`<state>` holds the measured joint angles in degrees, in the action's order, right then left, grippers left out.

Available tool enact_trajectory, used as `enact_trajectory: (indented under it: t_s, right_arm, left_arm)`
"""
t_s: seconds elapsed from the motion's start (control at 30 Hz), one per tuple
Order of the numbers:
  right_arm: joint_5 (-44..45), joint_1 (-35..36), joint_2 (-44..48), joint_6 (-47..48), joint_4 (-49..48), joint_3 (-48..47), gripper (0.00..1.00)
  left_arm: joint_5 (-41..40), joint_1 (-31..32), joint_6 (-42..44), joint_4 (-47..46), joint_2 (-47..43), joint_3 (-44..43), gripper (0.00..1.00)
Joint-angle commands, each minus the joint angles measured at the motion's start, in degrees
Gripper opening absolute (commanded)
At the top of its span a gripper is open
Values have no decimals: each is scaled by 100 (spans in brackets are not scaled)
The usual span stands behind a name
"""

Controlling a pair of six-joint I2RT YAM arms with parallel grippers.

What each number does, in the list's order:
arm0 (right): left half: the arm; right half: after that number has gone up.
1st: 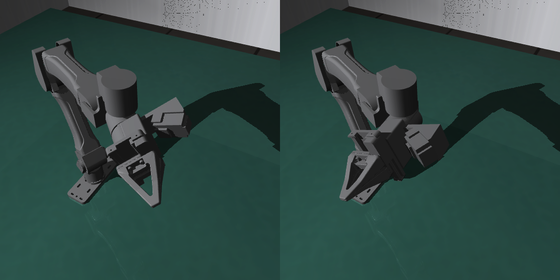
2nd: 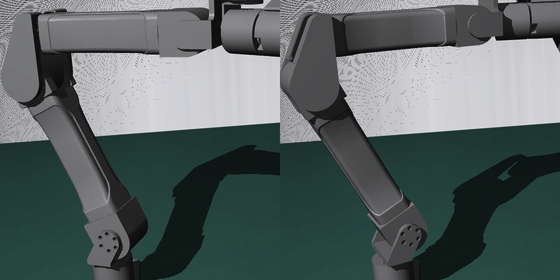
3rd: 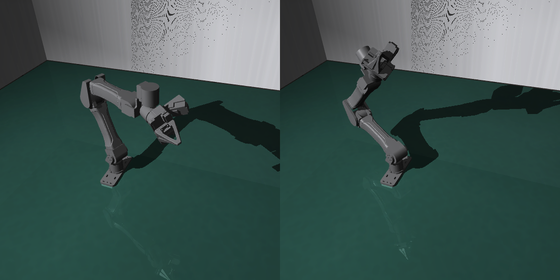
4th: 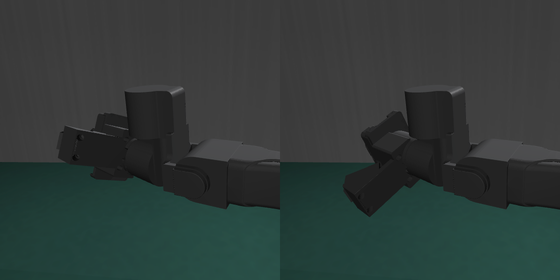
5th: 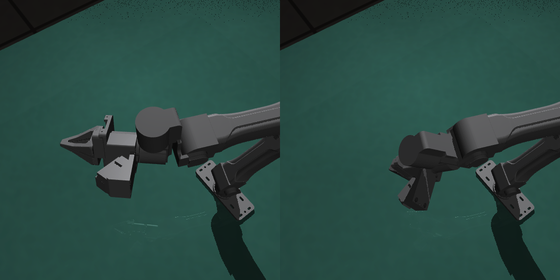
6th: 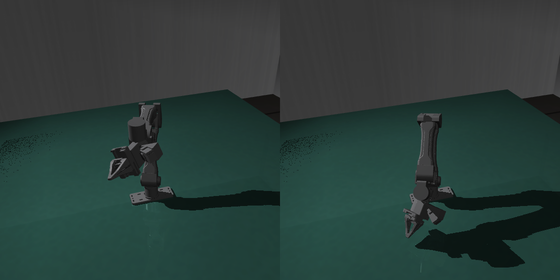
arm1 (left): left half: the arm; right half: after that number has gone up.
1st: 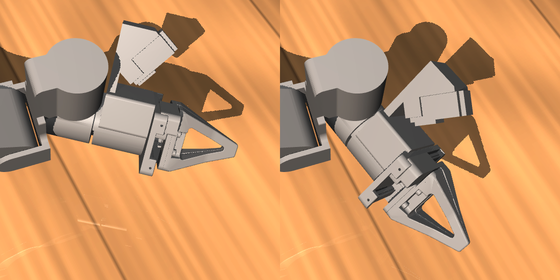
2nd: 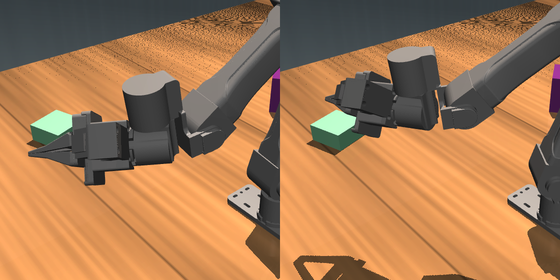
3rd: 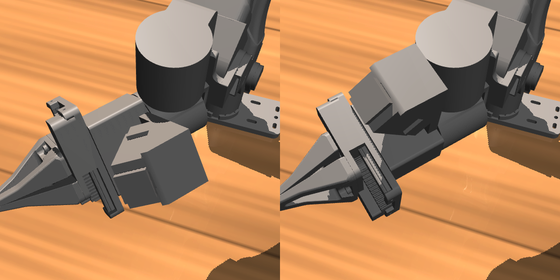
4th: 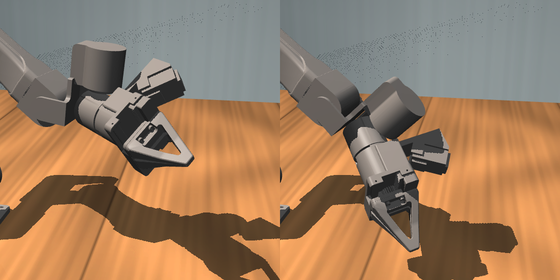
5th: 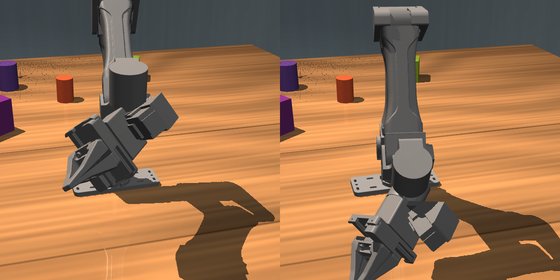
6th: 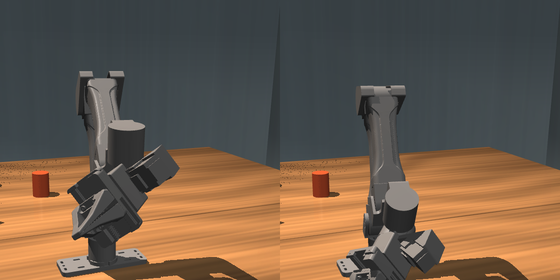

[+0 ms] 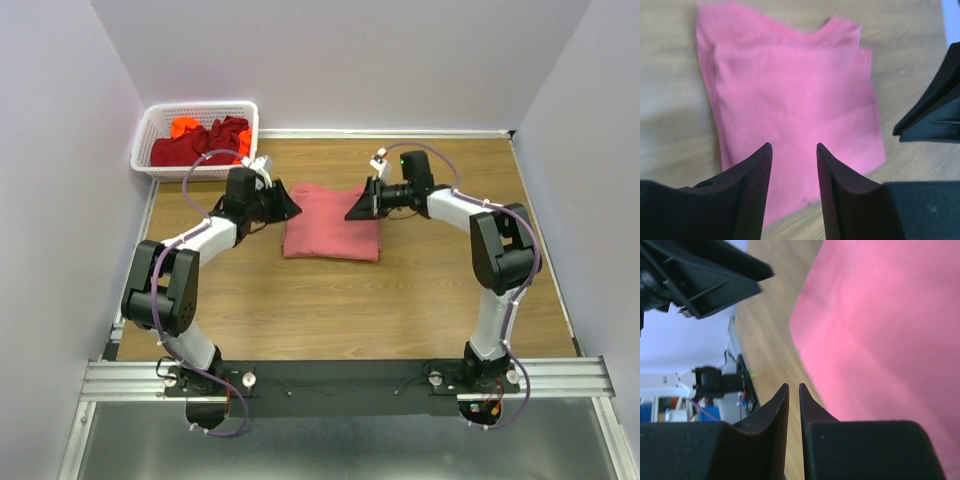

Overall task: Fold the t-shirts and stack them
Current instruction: Fold the tshirt

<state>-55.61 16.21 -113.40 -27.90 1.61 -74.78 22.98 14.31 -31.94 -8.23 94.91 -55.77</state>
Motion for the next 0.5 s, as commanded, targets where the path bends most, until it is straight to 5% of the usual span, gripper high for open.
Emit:
enact_trajectory:
  t_s: [0.0, 0.47]
  right_arm:
    - [-142, 207, 152, -84, -108, 691, 20]
    - [490, -433, -745, 276, -758, 1993, 4]
  left_arm:
    - [163, 46, 188, 216, -96, 724, 46]
    - [-558, 46, -233, 339, 107, 1647, 25]
